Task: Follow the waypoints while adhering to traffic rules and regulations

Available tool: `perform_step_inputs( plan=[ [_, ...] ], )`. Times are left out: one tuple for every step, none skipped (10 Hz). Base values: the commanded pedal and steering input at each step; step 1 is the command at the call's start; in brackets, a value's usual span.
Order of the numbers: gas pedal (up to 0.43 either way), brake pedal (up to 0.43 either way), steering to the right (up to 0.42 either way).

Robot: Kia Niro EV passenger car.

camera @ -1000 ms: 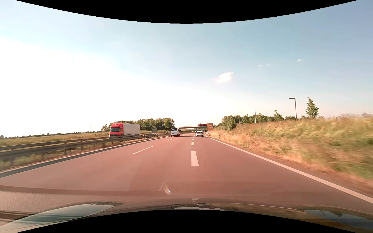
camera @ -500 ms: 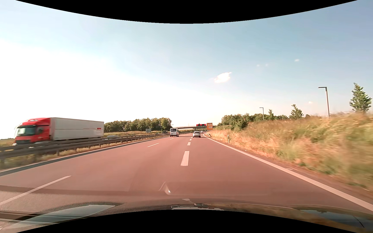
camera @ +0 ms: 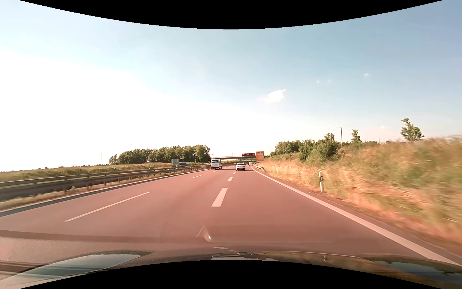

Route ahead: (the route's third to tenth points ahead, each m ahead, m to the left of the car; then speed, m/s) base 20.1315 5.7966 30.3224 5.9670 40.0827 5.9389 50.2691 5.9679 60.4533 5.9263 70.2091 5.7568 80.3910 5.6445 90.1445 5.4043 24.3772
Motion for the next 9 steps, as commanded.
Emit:
perform_step_inputs(
  plan=[
    [0.319, 0.006, -0.001],
    [0.319, 0.006, -0.001],
    [0.319, 0.006, -0.001],
    [0.319, 0.006, -0.002],
    [0.319, 0.006, -0.002],
    [0.319, 0.006, -0.001],
    [0.319, 0.006, -0.001],
    [0.319, 0.006, -0.001],
    [0.319, 0.006, -0.001]
  ],
)
